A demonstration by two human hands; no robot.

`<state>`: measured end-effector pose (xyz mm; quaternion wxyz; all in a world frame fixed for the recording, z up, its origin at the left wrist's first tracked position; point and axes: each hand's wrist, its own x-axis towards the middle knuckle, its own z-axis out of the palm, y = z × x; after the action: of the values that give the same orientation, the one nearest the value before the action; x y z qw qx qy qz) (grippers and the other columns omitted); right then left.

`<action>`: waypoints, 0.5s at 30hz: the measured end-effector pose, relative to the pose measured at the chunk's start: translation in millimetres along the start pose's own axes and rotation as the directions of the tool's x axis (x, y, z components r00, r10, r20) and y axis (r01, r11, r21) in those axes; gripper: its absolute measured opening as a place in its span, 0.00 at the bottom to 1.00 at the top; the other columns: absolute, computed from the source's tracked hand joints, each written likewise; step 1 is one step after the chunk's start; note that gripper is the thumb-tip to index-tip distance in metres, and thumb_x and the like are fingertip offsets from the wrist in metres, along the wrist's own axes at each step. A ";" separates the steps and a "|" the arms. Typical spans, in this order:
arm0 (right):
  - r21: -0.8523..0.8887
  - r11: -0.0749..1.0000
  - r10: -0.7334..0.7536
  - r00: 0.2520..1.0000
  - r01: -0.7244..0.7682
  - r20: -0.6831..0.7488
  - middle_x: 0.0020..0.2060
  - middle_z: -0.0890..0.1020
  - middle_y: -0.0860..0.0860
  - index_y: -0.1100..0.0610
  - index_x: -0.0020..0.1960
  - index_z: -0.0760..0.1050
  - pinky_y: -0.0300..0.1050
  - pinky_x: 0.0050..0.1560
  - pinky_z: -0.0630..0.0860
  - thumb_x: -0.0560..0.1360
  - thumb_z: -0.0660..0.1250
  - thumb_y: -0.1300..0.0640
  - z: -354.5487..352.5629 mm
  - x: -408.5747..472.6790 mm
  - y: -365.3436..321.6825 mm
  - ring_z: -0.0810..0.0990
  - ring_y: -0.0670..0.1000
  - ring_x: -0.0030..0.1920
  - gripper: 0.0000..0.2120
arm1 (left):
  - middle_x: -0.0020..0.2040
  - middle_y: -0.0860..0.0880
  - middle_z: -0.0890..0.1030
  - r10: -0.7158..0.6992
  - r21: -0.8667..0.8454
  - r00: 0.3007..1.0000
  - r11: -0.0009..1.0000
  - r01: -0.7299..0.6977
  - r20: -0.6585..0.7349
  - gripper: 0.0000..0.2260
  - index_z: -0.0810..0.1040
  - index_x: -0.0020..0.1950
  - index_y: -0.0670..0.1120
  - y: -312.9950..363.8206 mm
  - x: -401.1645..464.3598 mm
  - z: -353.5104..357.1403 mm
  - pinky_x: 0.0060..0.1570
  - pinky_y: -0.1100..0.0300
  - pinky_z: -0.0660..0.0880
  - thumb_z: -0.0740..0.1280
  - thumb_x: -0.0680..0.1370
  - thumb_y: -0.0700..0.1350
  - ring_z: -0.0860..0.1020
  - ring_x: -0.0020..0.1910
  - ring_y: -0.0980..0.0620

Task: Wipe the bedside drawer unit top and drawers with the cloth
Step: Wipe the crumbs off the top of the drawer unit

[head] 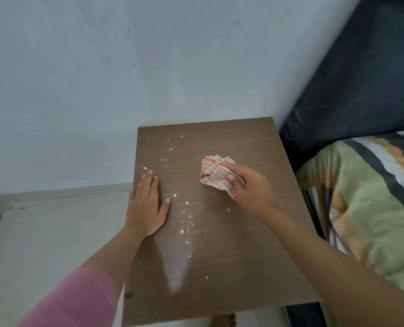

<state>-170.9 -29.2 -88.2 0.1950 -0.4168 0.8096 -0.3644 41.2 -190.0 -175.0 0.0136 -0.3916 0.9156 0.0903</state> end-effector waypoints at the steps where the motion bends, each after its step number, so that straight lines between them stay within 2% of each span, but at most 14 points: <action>1: -0.008 1.000 0.007 1.000 -0.007 0.001 0.60 0.80 0.51 0.52 0.65 0.74 0.45 0.60 0.73 0.77 0.62 0.59 3.4 17.8 1.6 0.77 0.51 0.59 0.17 | 0.77 0.45 0.47 -0.008 0.007 1.000 1.000 0.008 0.010 0.35 0.50 0.75 0.42 -5.7 15.9 -0.2 0.69 0.47 0.44 0.44 0.74 0.62 0.46 0.76 0.48; 4: 0.011 1.000 0.022 1.000 -0.022 -0.005 0.60 0.80 0.52 0.53 0.66 0.74 0.45 0.60 0.72 0.78 0.62 0.59 15.6 69.4 6.8 0.77 0.52 0.60 0.17 | 0.77 0.47 0.44 -0.032 0.006 0.998 0.999 0.032 0.050 0.35 0.46 0.76 0.43 -12.3 45.3 3.5 0.72 0.47 0.45 0.42 0.74 0.63 0.44 0.76 0.50; 9: -0.056 0.998 -0.009 1.000 0.007 -0.029 0.62 0.78 0.54 0.53 0.66 0.73 0.40 0.61 0.68 0.78 0.61 0.60 46.0 147.7 29.0 0.75 0.54 0.63 0.17 | 0.77 0.49 0.47 -0.026 -0.043 0.999 0.999 0.028 0.040 0.34 0.48 0.76 0.44 -15.8 51.4 6.5 0.72 0.49 0.45 0.49 0.75 0.61 0.45 0.75 0.52; 12: -0.130 0.992 0.006 0.999 0.000 0.043 0.69 0.71 0.55 0.52 0.69 0.70 0.45 0.69 0.61 0.79 0.59 0.58 68.8 175.2 41.1 0.65 0.54 0.71 0.19 | 0.77 0.49 0.47 -0.031 -0.061 0.998 0.998 0.035 0.061 0.34 0.49 0.76 0.44 -16.1 53.5 4.9 0.72 0.50 0.45 0.50 0.75 0.60 0.44 0.75 0.52; 15: -0.186 0.983 0.014 0.992 0.009 0.122 0.75 0.59 0.56 0.51 0.71 0.67 0.54 0.75 0.47 0.79 0.58 0.56 93.9 187.0 39.6 0.51 0.56 0.76 0.20 | 0.77 0.49 0.45 -0.041 -0.063 0.994 0.997 0.047 0.097 0.34 0.47 0.76 0.44 -16.2 53.9 3.9 0.73 0.50 0.44 0.50 0.75 0.60 0.42 0.75 0.52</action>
<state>-241.7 -206.9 -182.1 0.2052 -0.4537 0.8271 -0.2605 15.4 -238.8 -186.6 0.0466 -0.4071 0.9016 0.1385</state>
